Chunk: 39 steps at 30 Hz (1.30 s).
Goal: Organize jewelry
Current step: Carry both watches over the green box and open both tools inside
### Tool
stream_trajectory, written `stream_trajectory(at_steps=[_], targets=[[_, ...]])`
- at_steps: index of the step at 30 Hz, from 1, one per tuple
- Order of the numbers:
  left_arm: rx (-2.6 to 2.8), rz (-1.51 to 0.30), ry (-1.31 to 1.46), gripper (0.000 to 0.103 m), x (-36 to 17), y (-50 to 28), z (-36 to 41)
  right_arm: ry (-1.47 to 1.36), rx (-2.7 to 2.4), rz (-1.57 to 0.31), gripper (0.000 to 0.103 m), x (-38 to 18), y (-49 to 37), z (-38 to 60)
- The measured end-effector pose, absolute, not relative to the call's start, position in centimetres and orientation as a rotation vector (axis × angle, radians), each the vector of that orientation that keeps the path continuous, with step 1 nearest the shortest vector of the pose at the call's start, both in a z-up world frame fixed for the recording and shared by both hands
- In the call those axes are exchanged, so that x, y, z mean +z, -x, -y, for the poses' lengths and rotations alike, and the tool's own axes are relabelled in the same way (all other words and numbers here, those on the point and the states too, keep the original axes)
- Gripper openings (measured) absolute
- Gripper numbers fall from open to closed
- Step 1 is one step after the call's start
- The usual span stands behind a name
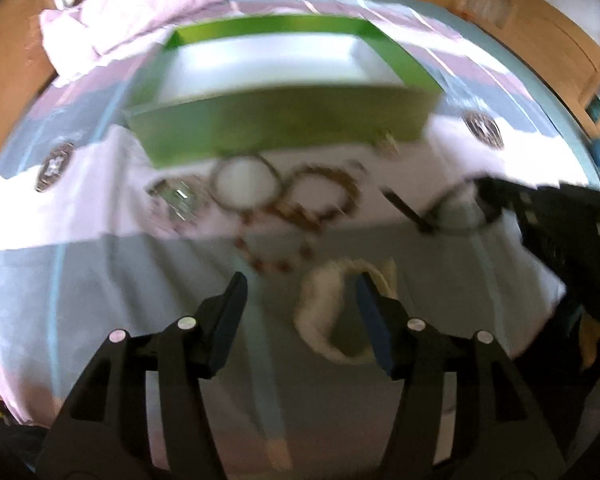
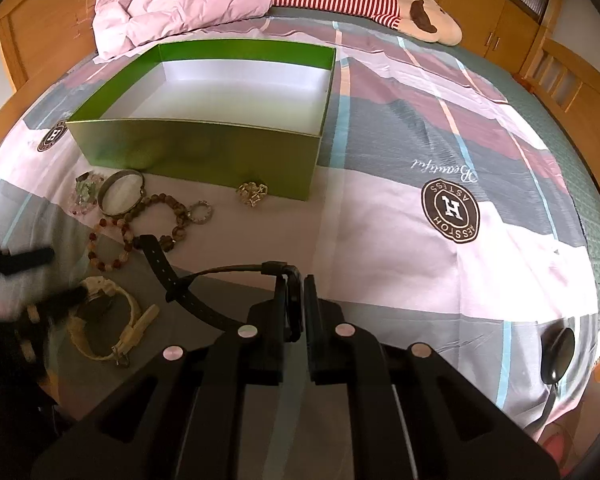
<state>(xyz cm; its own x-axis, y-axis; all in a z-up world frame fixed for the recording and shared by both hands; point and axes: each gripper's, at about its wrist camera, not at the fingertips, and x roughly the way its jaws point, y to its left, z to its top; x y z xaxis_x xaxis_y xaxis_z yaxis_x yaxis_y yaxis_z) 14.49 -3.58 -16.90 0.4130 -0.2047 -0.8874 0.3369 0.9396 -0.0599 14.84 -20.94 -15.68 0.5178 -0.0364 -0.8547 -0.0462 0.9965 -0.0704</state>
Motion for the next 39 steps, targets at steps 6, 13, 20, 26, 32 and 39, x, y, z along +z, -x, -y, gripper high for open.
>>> stream_trajectory(at_steps=[6,13,20,26,32,39], targets=[[-0.341,-1.163,-0.146,0.03,-20.3,-14.3,4.9,0.09,0.008,-1.033,0.009,-16.0,-14.6,20.5],[-0.283,-1.036,-0.115,0.023,-15.9,-13.8,2.8,0.051,0.02,-0.971,0.009,-13.4,-14.1,20.2],[-0.214,-0.782,-0.068,0.023,-6.6,-14.8,0.4,-0.038,0.016,-0.753,0.009,-5.5,-14.7,20.5],[-0.18,-0.666,-0.033,0.023,-2.5,-20.0,-0.8,-0.09,-0.016,-0.643,0.009,-1.5,-19.9,20.2],[-0.19,-0.719,0.009,0.023,-4.8,-27.4,-0.1,-0.091,-0.04,-0.72,0.009,-4.8,-27.2,19.1],[-0.192,-0.889,0.005,0.023,-12.5,-33.0,0.9,-0.076,-0.051,-0.911,0.009,-13.7,-32.4,17.5]])
